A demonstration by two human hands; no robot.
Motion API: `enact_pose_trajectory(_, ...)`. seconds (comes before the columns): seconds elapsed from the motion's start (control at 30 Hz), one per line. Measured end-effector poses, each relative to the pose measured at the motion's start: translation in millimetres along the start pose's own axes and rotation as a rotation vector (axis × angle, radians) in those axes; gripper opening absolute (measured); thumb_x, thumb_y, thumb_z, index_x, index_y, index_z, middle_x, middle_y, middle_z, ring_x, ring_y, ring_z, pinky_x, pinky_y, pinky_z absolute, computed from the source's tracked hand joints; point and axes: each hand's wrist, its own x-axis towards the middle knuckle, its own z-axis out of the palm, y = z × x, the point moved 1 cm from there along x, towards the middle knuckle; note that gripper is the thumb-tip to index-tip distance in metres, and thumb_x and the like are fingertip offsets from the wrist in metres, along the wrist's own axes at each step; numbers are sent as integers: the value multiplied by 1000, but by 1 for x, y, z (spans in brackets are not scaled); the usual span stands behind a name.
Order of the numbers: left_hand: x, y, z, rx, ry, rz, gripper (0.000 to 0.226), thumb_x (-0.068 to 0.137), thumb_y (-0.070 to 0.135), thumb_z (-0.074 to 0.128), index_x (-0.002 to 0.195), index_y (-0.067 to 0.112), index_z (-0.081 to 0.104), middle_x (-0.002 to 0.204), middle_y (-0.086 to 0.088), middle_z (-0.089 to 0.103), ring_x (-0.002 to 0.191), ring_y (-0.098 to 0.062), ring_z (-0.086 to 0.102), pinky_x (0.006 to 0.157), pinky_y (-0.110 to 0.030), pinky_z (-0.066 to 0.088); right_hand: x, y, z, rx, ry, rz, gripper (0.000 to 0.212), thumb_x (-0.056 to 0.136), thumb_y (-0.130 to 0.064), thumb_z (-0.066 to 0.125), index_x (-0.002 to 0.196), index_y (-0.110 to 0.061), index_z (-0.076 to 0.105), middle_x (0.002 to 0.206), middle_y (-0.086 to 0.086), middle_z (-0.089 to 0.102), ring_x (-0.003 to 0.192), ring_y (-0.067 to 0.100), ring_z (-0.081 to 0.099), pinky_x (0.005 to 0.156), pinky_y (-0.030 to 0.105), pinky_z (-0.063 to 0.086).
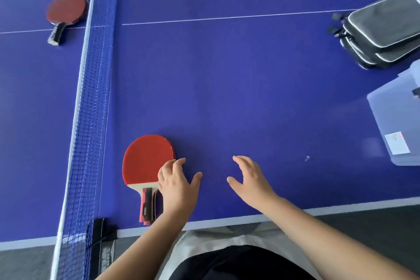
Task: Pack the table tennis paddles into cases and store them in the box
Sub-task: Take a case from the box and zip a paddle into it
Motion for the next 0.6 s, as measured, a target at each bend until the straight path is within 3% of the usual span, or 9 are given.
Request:
enact_pose_trajectory(0.23, 11, 114, 57, 20, -109, 202, 58, 93, 35, 62, 143, 15, 42, 146, -6, 36, 138, -26, 30, 115, -41, 27, -12, 83, -103, -65, 99, 23, 61, 99, -38, 51, 151, -16, 28, 158, -2, 25, 146, 13, 22, 118, 30, 22)
enact_pose_trajectory(0.37, 15, 193, 99, 34, -127, 275, 55, 94, 32, 62, 142, 15, 44, 147, -7, 38, 138, -26, 31, 113, -41, 27, -10, 135, -185, -143, 175, -24, 60, 99, -37, 51, 151, -16, 29, 160, 0, 23, 149, 16, 16, 119, 33, 25)
enact_pose_trajectory(0.53, 18, 293, 149, 19, -123, 337, 49, 94, 30, 61, 139, 15, 47, 144, -7, 40, 136, -26, 34, 111, -40, 29, 6, 199, -301, -220, 441, -126, 51, 90, -23, 68, 136, -7, 53, 147, 10, 44, 141, 31, 36, 108, 48, 42)
enact_pose_trajectory(0.6, 21, 330, 166, 12, -126, 370, 48, 95, 30, 61, 138, 15, 47, 143, -7, 41, 135, -27, 35, 110, -39, 29, 17, 223, -344, -254, 531, -139, 47, 89, -21, 66, 131, -3, 56, 142, 14, 48, 136, 36, 41, 105, 52, 43)
